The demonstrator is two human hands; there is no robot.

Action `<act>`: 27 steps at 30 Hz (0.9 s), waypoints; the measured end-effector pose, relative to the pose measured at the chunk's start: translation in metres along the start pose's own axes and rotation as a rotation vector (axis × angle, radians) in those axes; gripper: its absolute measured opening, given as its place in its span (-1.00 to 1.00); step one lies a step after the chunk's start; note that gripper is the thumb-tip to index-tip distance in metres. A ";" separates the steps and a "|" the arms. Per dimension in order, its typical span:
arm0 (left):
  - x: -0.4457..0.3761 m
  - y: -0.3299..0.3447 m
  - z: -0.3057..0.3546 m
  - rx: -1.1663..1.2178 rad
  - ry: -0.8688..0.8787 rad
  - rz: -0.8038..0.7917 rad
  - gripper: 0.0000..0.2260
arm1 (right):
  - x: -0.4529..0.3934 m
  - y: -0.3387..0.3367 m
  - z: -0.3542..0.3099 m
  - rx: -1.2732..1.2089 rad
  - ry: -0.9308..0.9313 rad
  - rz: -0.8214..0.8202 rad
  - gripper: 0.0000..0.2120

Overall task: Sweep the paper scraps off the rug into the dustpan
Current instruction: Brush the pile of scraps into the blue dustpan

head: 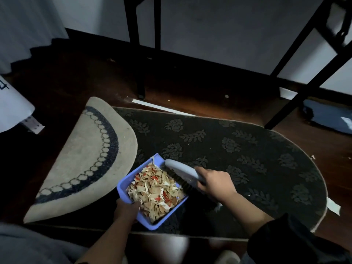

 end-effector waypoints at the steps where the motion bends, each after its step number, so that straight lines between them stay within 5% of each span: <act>1: 0.004 -0.002 0.003 0.051 -0.004 -0.004 -0.37 | 0.000 -0.007 -0.001 0.007 0.006 0.021 -0.61; 17: 0.070 -0.051 0.089 0.433 0.151 -0.097 -0.76 | -0.008 -0.178 -0.028 0.181 -0.020 0.307 -0.62; 27: 0.110 -0.103 0.136 0.405 0.267 -0.060 -0.84 | -0.006 -0.263 -0.054 0.236 0.002 0.471 -0.61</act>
Point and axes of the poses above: each hand's wrist, its own x-axis away from the middle knuckle, its own y-axis out of the palm, z = x × y, the point moved 3 cm from there along -x, towards the middle knuckle, and after that the axes turned 5 degrees about -y, right-handed, at the moved point
